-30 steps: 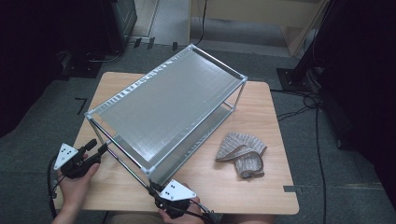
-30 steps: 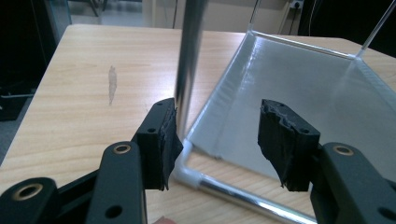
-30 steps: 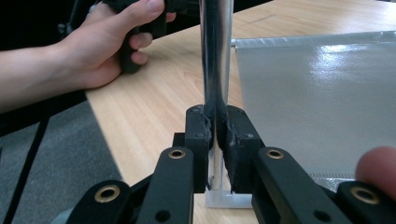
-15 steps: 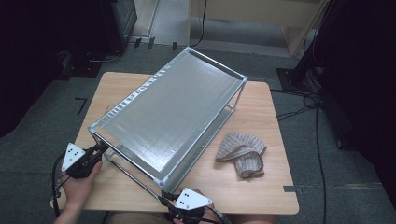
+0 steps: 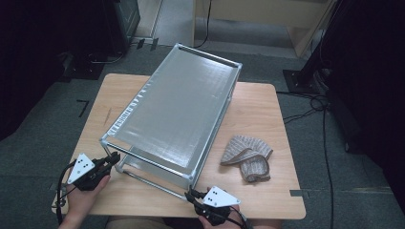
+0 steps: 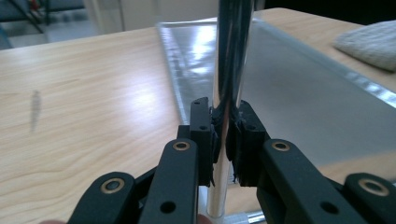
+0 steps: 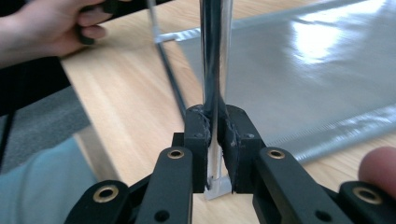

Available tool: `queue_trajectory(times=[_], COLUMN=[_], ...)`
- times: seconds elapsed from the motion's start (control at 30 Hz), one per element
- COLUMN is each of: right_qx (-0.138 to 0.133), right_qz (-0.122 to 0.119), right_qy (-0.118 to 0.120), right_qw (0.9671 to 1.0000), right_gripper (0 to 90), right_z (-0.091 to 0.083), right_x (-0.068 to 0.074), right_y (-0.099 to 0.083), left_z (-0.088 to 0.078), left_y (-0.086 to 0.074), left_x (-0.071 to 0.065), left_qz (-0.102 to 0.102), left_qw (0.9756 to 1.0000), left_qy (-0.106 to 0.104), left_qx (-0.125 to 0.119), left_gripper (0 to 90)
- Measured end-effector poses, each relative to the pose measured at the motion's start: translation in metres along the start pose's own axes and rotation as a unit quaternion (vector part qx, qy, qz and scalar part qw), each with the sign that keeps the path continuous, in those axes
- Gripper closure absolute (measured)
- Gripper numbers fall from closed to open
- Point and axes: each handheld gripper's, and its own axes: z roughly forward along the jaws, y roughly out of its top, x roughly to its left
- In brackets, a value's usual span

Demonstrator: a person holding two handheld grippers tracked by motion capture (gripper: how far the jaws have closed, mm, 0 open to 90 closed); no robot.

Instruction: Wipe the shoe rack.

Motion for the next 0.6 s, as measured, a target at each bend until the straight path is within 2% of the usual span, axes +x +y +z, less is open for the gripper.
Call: queue_trajectory(times=[0.07, 0.1, 0.3, 0.53, 0.57, 0.6], right_qx=[0.001, 0.0, 0.001, 0.003, 0.0, -0.001], right_qz=[0.003, 0.009, 0.018, 0.026, 0.042, 0.045], right_qy=[-0.003, -0.008, -0.024, -0.028, -0.026, -0.027], right_qw=[1.0, 0.9999, 0.9995, 0.9993, 0.9988, 0.9986], right_gripper=[80.8, 80.4, 80.4, 79.9, 79.3, 79.1], right_z=[-0.001, -0.004, -0.004, -0.005, -0.004, -0.004], right_x=[-0.003, -0.012, -0.029, -0.047, -0.056, -0.059], right_y=[0.0, -0.002, -0.004, -0.002, -0.003, -0.003], left_z=[-0.001, -0.003, -0.015, -0.024, -0.027, -0.027], left_y=[0.0, -0.001, -0.004, -0.008, -0.009, -0.009], left_x=[-0.002, -0.006, -0.018, -0.034, -0.041, -0.041], left_qz=[0.006, 0.005, 0.013, 0.015, 0.014, 0.014], left_qw=[1.0, 0.9999, 0.9995, 0.9989, 0.9987, 0.9987], left_qy=[-0.006, -0.015, -0.029, -0.043, -0.049, -0.049], left_qx=[0.003, 0.003, 0.009, 0.009, 0.009, 0.009], left_gripper=[81.2, 81.2, 81.2, 81.1, 81.1, 81.1])
